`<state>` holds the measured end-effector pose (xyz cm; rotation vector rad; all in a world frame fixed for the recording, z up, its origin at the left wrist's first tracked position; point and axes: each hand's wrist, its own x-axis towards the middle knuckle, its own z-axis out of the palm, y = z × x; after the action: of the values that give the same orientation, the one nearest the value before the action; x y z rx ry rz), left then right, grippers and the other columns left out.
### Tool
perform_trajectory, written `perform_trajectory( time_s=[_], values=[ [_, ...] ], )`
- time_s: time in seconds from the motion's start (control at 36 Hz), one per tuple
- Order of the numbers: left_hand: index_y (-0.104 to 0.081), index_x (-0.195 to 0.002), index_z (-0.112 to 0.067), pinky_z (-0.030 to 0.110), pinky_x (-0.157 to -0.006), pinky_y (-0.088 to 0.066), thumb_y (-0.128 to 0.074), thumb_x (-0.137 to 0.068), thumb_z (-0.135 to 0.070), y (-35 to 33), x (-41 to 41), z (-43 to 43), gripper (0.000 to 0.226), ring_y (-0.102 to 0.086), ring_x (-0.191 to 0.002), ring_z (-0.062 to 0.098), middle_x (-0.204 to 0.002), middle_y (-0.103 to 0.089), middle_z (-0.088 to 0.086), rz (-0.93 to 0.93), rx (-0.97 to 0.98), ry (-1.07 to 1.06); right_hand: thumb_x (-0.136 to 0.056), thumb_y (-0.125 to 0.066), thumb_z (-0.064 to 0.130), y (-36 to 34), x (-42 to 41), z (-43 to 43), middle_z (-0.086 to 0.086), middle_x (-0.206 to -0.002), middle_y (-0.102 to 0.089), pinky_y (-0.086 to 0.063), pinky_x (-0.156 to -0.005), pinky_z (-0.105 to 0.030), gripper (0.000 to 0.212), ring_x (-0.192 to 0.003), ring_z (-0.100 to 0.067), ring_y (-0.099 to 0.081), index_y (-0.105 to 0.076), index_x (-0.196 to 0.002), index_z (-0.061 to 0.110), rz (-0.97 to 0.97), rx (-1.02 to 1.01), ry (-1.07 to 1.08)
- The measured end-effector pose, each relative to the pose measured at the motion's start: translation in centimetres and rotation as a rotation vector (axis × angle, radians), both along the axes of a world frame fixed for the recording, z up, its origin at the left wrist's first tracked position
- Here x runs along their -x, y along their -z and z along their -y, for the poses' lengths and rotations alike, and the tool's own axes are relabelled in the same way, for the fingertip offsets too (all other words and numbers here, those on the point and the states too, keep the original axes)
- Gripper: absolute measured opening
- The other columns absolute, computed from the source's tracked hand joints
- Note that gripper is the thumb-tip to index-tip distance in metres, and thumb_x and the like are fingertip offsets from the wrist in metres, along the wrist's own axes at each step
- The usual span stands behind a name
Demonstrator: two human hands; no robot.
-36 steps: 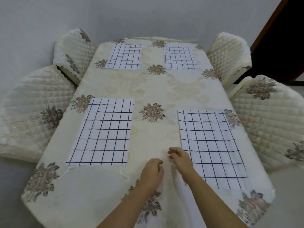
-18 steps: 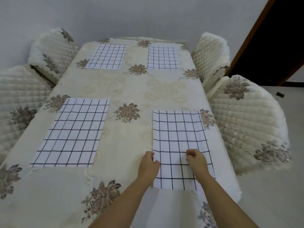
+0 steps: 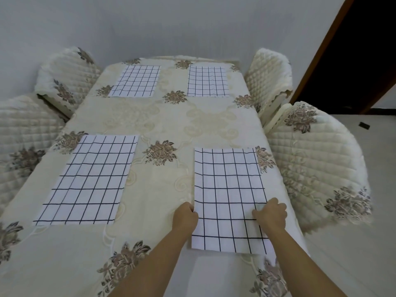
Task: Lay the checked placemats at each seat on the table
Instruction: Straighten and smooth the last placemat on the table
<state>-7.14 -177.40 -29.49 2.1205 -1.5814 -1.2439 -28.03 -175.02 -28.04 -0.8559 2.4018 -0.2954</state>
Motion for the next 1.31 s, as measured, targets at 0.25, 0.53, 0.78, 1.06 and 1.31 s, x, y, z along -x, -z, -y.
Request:
perform_trajectory(
  time_s=[0.25,0.53,0.78,1.06,1.31],
  values=[
    [-0.033,-0.057,-0.016,0.018,-0.046,-0.025,-0.047,-0.087,-0.001,0.6,-0.7,0.7,0.037,-0.032,-0.052,0.007,-0.059,-0.036,-0.004,-0.031,0.040,-0.099,-0.079,-0.069,0.026,-0.1,-0.1,1.4,-0.016,-0.118,-0.052,-0.045,-0.088,-0.038,0.041,-0.109,-0.032,-0.051,-0.050,-0.108,0.004,0.021,-0.058,0.037],
    [-0.034,-0.059,-0.018,0.017,-0.045,-0.025,-0.046,-0.088,-0.001,0.5,-2.6,2.1,0.036,-0.033,-0.053,0.005,-0.061,-0.038,-0.005,-0.023,0.039,-0.174,-0.080,-0.066,0.024,0.3,-1.8,3.6,-0.011,-0.109,-0.053,-0.046,-0.081,-0.034,0.031,-0.104,-0.030,-0.054,-0.051,-0.101,0.007,0.034,-0.032,-0.047],
    [-0.060,-0.106,0.000,0.022,-0.068,-0.037,-0.049,-0.091,-0.006,0.5,-4.5,3.0,0.020,-0.051,-0.084,0.018,-0.106,-0.062,0.013,-0.007,0.008,-0.243,-0.080,-0.064,0.021,0.7,-3.6,5.2,-0.011,-0.096,-0.048,-0.042,-0.069,-0.032,0.022,-0.088,-0.024,-0.050,-0.046,-0.085,0.010,0.052,0.027,-0.166],
    [-0.058,-0.103,-0.007,0.025,-0.069,-0.038,-0.049,-0.092,-0.010,0.2,-5.2,2.9,0.014,-0.050,-0.082,0.018,-0.094,-0.059,0.006,-0.015,0.018,-0.257,-0.085,-0.060,0.013,0.9,-4.2,4.8,-0.016,-0.125,-0.040,-0.044,-0.084,-0.037,0.037,-0.115,-0.031,-0.040,-0.048,-0.119,0.003,0.073,0.154,-0.203],
    [-0.048,-0.086,-0.012,0.021,-0.053,-0.033,-0.048,-0.091,-0.015,0.1,-5.8,2.7,0.006,-0.047,-0.070,0.014,-0.071,-0.047,-0.005,0.062,0.028,-0.151,-0.086,-0.058,0.011,0.9,-3.5,5.1,-0.022,-0.128,-0.038,-0.046,-0.082,-0.039,0.047,-0.108,-0.039,-0.051,-0.037,-0.124,-0.005,0.110,-0.004,-0.004]
  ],
)
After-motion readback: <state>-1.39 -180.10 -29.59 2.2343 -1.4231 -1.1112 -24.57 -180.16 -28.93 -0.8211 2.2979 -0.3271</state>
